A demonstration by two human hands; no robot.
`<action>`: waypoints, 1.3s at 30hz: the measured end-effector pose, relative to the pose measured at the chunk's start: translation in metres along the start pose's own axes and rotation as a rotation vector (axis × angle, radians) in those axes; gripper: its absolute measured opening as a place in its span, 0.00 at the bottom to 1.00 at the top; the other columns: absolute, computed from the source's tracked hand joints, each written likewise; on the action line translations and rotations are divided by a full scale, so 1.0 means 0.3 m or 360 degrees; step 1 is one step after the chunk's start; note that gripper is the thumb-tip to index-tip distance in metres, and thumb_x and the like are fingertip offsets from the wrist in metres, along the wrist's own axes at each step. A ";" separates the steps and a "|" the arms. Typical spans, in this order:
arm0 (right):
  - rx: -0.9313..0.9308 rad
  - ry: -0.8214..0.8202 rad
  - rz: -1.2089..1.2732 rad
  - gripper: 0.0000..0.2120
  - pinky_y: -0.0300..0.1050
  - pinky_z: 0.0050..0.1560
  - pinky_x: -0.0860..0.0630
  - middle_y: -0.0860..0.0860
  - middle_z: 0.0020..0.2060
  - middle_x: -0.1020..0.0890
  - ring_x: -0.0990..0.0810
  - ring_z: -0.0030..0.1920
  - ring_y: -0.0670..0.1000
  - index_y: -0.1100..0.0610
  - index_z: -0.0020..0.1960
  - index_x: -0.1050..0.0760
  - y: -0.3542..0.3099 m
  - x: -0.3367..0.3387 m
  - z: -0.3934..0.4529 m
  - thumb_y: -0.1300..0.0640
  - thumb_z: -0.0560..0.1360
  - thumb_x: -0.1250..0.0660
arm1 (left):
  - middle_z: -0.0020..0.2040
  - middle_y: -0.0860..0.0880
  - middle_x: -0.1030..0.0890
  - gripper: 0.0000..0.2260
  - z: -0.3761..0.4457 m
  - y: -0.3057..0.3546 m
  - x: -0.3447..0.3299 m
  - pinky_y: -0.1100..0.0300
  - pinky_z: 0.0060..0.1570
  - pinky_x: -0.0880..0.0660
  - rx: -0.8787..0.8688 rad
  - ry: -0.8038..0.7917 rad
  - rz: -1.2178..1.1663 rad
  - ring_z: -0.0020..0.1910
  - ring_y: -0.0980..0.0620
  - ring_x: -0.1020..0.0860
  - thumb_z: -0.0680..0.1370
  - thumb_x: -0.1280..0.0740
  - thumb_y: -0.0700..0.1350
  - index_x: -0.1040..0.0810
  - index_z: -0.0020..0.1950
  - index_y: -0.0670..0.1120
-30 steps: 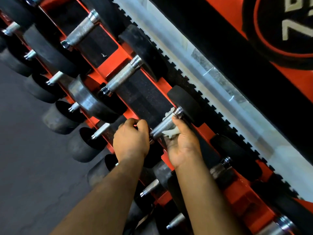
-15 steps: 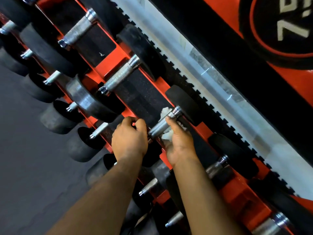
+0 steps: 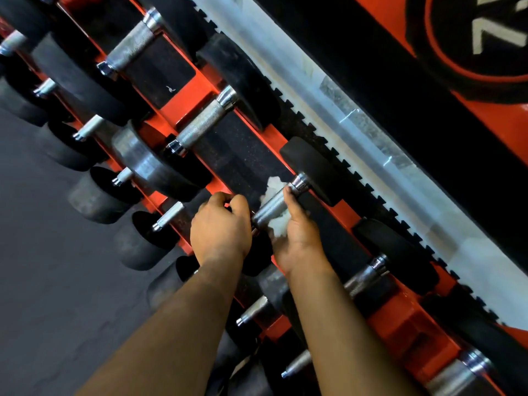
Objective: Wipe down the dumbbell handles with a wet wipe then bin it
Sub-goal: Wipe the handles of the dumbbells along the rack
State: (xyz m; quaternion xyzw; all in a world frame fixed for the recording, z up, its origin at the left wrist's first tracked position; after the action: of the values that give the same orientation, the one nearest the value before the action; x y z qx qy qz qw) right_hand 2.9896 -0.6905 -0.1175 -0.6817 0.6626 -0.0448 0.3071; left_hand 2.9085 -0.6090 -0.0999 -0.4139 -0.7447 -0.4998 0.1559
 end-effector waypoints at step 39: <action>0.0479 -0.0291 -0.1870 0.10 0.51 0.59 0.23 0.49 0.50 0.15 0.18 0.54 0.50 0.54 0.56 0.20 0.070 0.084 -0.168 0.52 0.82 0.37 | 0.48 0.41 0.19 0.18 0.004 0.003 0.002 0.43 0.55 0.24 -0.0021 0.0037 -0.0017 0.52 0.37 0.22 0.76 0.48 0.58 0.23 0.45 0.50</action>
State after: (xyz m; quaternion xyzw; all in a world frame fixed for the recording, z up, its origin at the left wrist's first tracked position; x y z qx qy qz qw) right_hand 2.9506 -0.7308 -0.0957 -0.8832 0.1332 -0.2409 0.3796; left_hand 2.9090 -0.6074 -0.0996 -0.4051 -0.7417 -0.5104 0.1591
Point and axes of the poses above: each hand's wrist, its own z-axis towards the middle knuckle, its own x-axis out of the back of the hand, y = z × x, the point moved 1 cm from there along z, towards the middle knuckle
